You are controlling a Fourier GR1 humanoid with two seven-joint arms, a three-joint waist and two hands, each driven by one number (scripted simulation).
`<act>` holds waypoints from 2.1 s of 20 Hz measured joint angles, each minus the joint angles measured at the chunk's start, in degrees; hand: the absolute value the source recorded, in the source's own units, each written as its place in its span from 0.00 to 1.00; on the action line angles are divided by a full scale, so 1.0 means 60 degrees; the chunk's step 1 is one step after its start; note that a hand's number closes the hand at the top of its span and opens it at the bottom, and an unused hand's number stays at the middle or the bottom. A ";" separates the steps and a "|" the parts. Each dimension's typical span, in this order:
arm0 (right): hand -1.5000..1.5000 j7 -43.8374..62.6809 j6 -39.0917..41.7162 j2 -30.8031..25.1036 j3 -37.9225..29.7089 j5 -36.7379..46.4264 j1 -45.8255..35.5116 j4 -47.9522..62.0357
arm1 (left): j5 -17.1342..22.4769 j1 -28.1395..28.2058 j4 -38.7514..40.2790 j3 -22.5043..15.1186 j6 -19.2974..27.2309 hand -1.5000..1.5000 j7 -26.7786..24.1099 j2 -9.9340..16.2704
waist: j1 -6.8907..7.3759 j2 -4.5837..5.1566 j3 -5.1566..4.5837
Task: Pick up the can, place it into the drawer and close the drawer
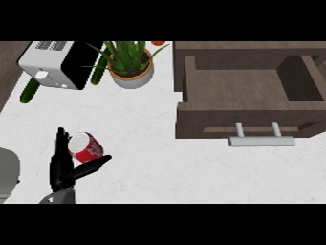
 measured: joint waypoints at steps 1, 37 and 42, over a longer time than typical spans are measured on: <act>0.00 0.0063 -0.0027 -0.0059 -0.0058 0.0020 -0.0102 0.0010 | -0.0011 0.0056 -0.0112 -0.0096 -0.0170 0.00 0.0109 0.0054 | 0.0010 -0.0004 0.0000; 0.00 0.0165 -0.0035 -0.0245 -0.0636 0.0190 -0.0675 0.0104 | -0.0257 -0.4563 0.1295 -0.0987 -0.1931 1.00 0.1128 -0.0262 | 0.0022 -0.0023 0.0004; 0.00 0.0461 -0.0089 -0.0344 -0.0755 0.0103 -0.0744 -0.0118 | -0.0373 -0.5040 -0.0072 -0.1641 -0.1356 1.00 0.2681 -0.0491 | 0.0040 -0.0041 0.0007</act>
